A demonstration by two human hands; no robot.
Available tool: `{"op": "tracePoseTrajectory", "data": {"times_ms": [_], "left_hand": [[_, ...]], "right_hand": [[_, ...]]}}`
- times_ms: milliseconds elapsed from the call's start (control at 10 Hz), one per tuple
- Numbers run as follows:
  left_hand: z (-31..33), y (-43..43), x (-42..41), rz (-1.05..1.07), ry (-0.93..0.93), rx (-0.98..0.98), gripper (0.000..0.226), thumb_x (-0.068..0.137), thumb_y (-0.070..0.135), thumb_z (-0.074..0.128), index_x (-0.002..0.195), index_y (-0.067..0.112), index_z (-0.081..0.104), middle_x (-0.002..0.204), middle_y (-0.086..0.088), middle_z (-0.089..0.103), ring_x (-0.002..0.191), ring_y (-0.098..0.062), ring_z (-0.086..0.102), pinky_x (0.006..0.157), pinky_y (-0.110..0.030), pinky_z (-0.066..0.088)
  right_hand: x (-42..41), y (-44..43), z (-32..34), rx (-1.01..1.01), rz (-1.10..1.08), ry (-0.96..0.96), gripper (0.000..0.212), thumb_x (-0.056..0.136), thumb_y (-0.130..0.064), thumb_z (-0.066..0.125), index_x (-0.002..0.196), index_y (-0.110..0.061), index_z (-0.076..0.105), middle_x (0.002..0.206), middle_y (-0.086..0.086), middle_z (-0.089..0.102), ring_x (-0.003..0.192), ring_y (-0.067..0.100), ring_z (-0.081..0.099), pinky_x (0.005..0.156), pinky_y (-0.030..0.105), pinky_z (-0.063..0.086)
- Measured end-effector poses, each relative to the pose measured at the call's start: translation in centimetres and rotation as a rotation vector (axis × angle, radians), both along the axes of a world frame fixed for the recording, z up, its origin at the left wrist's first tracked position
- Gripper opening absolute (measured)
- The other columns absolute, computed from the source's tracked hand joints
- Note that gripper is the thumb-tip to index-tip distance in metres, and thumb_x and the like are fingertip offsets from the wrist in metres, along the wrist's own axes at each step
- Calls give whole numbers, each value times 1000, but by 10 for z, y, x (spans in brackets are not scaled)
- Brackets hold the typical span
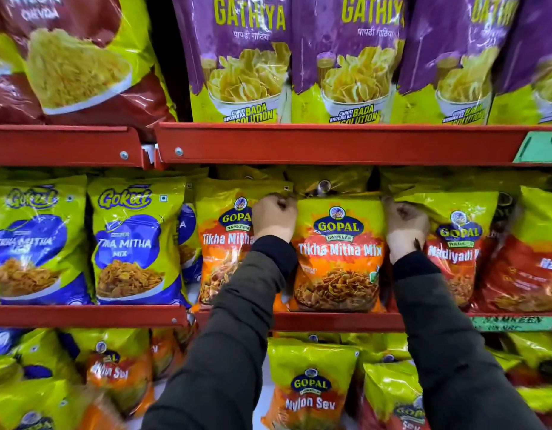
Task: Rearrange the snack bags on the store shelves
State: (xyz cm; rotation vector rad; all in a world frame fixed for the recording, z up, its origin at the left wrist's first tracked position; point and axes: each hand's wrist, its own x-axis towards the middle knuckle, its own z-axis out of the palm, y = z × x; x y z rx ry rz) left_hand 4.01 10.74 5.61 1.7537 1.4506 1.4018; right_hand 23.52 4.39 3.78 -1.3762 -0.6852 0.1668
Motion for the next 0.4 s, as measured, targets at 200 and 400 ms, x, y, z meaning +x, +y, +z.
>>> {"op": "tracePoseTrajectory", "data": {"times_ms": [200,400], "left_hand": [[9,-2,-21,37,122,67,38,84,46,56,76,14,74,79,-12,77,75,-31,72,76,-37,59],[5,-33,-54,5,91,188,50,84,62,47,86,19,73,71,-1,75,65,-19,71,68,-36,59]], "right_hand": [[0,-18,4,-113,32,17,53,86,-60,55,54,-18,50,56,3,49,54,26,47,59,37,41],[-38,-70,16,-185,-112,-301,37,95,-40,56,100,-7,72,88,10,66,89,29,62,73,29,35]]}}
